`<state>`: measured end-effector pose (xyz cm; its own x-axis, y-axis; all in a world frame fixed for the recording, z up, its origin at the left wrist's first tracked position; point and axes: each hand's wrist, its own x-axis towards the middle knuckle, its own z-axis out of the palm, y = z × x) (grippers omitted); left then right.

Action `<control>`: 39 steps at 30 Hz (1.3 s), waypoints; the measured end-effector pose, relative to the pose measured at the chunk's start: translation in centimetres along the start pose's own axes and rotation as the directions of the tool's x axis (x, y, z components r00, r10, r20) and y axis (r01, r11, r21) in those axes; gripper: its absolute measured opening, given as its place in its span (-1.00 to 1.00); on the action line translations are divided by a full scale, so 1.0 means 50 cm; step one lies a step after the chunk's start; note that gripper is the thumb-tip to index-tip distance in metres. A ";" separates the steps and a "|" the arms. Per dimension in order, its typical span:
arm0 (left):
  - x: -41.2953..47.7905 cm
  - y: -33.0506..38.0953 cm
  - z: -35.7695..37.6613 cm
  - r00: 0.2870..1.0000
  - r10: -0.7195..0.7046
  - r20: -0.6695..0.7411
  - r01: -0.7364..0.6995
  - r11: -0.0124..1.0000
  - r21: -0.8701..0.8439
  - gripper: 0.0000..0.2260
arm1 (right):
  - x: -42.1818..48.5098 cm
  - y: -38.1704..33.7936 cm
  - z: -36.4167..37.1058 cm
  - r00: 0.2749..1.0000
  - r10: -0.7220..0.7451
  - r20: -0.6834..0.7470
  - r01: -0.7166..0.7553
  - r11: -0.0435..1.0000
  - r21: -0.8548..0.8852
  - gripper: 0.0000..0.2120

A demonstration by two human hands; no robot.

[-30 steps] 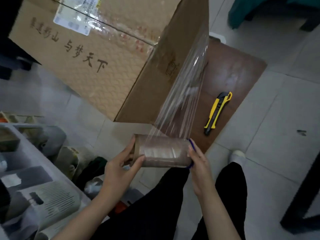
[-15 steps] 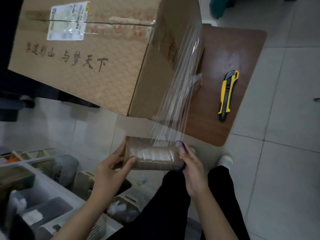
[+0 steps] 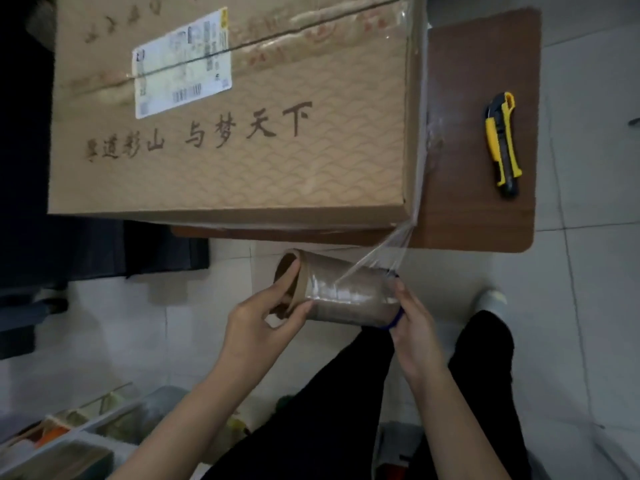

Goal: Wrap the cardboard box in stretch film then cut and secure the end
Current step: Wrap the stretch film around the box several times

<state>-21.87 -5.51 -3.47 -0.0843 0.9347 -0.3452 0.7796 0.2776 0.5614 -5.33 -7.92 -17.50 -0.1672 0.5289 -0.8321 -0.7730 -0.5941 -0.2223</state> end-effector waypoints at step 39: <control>0.187 -0.386 -0.388 0.688 0.630 0.360 -0.712 0.682 0.167 -0.51 | 0.064 0.546 0.391 0.888 -0.367 -0.278 0.460 0.672 0.581 -0.52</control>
<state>-49.74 2.17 -2.95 0.6566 0.7383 -0.1542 0.6954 -0.5135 0.5027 -38.91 -10.60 -16.30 0.3056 0.5193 -0.7981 -0.9516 0.1959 -0.2369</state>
